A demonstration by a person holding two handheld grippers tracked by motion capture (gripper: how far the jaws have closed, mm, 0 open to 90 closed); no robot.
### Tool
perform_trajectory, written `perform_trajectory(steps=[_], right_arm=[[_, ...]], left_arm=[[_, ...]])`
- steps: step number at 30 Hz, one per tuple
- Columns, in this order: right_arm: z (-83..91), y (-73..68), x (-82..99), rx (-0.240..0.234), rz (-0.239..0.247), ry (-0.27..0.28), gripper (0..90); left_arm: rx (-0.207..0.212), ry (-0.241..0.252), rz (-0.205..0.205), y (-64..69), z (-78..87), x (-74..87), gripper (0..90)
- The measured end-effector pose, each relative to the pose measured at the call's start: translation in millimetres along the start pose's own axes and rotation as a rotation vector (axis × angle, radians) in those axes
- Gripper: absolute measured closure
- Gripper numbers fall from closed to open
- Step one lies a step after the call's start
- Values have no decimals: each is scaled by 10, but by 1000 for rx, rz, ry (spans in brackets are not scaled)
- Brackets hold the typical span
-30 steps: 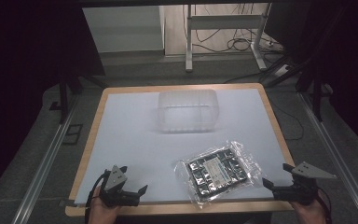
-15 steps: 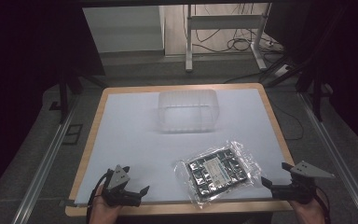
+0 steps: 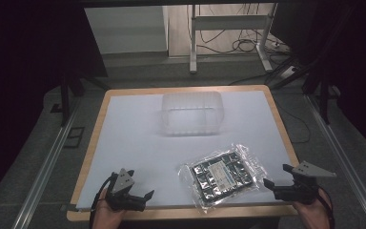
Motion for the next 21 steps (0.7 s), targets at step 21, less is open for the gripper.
perform_trajectory(steps=[21], right_arm=[[-235, 2, -123, -62, -30, -96, 137]], left_arm=[[10, -14, -3, 4, -25, -1, 6]])
Point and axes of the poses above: each handheld gripper's, and its own axes: z roughly backward along the jaws, x roughly out of its underside, y roughly to its right, the point moved 1 cm from there along -z, roughly forward along the jaws, and after that the axes turned 3 degrees about -z, right-handed, at the moved point
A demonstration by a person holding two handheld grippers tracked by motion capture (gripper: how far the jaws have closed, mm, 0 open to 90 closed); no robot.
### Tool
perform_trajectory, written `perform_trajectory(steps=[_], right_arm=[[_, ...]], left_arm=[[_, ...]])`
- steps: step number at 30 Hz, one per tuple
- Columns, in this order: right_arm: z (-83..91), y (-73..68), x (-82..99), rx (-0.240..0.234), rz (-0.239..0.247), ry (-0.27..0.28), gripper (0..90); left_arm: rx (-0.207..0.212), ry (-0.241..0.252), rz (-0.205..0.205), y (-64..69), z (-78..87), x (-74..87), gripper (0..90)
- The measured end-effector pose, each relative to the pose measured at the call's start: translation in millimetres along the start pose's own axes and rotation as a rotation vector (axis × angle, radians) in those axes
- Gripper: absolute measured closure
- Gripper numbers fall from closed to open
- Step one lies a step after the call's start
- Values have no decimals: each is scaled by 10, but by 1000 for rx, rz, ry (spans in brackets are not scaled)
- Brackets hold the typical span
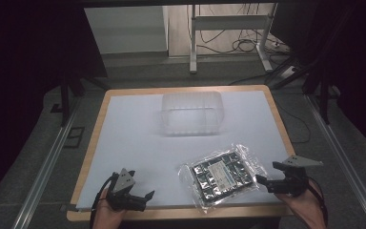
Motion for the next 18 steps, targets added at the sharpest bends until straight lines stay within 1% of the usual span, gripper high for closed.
perform_trajectory(steps=[2, 3, 5, 6, 8, 9, 12, 16, 18], right_arm=[[-20, 16, -13, 4, 2, -9, 180], [-36, 31, -19, 12, -2, -17, 188], [-76, 61, -25, 7, -7, -40, 214], [-76, 61, -25, 7, -7, -40, 214], [-130, 89, -34, 1, 1, -64, 224], [-178, 103, -54, 0, 18, -75, 241], [-240, 108, -96, 5, 42, -88, 274], [-334, 119, -135, -3, 45, -120, 332], [-376, 125, -150, -21, 47, -134, 363]], left_arm=[[2, 0, -3, 7, -7, -3, 6], [1, -2, -5, 8, -9, -3, 6], [1, -3, -5, 11, -12, -4, 6], [1, -3, -5, 11, -12, -4, 6], [-1, -5, -6, 12, -14, -5, 6], [-3, -7, -9, 11, -16, -5, 7], [-3, -10, -13, 18, -26, -8, 6], [1, -15, -15, 23, -35, -8, 7], [3, -23, -20, 28, -43, -6, 6]])
Point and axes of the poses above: each handheld gripper's, and its own axes: z roughly backward along the jaws, x roughly out of its underside, y roughly to its right, the point moved 1 cm from there along -z, roughly forward along the jaws, and after that the axes turned 3 degrees about -z, right-handed, at the moved point
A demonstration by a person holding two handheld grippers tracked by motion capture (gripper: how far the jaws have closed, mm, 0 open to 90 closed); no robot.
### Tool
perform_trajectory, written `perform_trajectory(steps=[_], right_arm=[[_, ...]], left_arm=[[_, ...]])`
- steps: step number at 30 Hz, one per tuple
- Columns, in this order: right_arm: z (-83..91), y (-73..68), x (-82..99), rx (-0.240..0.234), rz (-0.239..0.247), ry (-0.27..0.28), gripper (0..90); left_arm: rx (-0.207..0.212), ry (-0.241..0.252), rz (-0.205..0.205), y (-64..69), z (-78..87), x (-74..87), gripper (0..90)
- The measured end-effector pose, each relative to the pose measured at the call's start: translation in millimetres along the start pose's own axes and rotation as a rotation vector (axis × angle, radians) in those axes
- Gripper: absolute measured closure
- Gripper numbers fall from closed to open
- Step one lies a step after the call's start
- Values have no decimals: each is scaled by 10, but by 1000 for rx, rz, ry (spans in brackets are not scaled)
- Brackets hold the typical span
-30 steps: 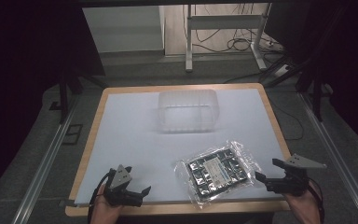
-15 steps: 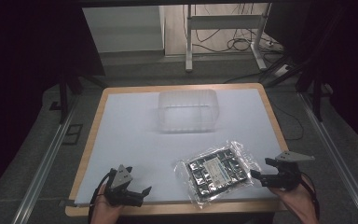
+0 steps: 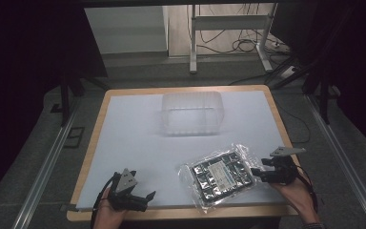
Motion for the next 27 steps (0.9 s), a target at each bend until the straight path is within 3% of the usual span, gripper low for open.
perform_trajectory(steps=[9, 22, 27], right_arm=[[-76, -34, -79, -32, 18, -28, 515], [-148, -163, -138, -11, 67, -101, 724], [-178, -226, -148, 0, 74, -120, 759]], left_arm=[[3, -15, -18, 17, -18, -1, 6], [1, -27, -35, 29, -27, -2, 6], [1, -32, -40, 32, -29, -2, 6]])
Point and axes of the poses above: each handheld gripper's, and its own axes: z roughly backward along the jaws, x roughly out of its underside, y roughly to its right, the point moved 1 cm from there along -z, roughly forward along the jaws, and after that the axes turned 3 degrees about -z, right-handed, at the moved point
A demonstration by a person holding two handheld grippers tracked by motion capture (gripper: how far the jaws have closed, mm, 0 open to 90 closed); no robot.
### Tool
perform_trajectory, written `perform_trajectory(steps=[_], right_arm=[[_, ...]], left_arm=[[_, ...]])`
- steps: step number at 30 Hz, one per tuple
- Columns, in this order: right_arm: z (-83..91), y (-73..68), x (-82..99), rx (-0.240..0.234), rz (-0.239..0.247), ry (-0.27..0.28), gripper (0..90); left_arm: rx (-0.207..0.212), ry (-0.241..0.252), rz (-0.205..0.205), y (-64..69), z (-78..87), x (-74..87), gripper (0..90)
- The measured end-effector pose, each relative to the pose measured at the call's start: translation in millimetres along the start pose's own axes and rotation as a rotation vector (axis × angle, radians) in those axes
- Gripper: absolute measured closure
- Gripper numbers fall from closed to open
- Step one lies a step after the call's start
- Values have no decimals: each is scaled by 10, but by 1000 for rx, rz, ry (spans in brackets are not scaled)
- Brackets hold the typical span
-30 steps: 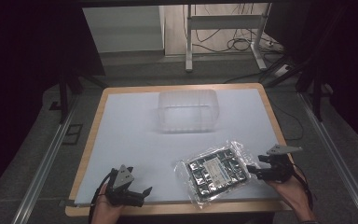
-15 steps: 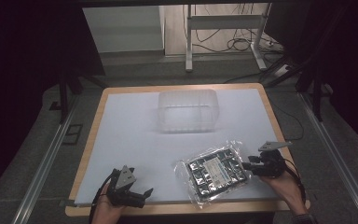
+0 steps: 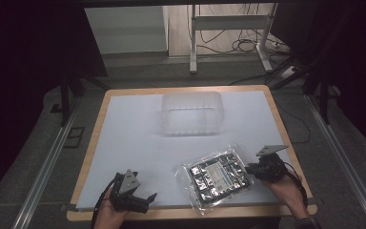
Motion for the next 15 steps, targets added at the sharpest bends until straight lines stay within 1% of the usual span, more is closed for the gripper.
perform_trajectory(steps=[3, 5, 8, 11, 12, 15], right_arm=[[-27, -25, -7, 22, -3, -20, 817], [-22, -33, -15, 23, -13, -18, 870], [3, -41, -34, 20, -39, -16, 886], [21, -33, -34, 1, -59, -7, 888], [26, -27, -32, -13, -69, 0, 888], [74, -20, -42, -35, -82, 24, 887]], left_arm=[[-1, -1, -1, 2, -1, 0, 6], [-2, -2, -3, 4, -1, -1, 6], [-4, -4, -6, 5, 1, 0, 6], [-6, -4, -9, 6, 3, -1, 6], [-8, -3, -10, 7, 3, -1, 6], [-12, -2, -11, 7, 6, -2, 6]])
Point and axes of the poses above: each handheld gripper's, and its own axes: z roughly backward along the jaws, x roughly out of its underside, y roughly to its right, the point moved 1 cm from there along -z, roughly forward along the jaws, and after that the axes turned 3 degrees about -z, right-handed, at the moved point
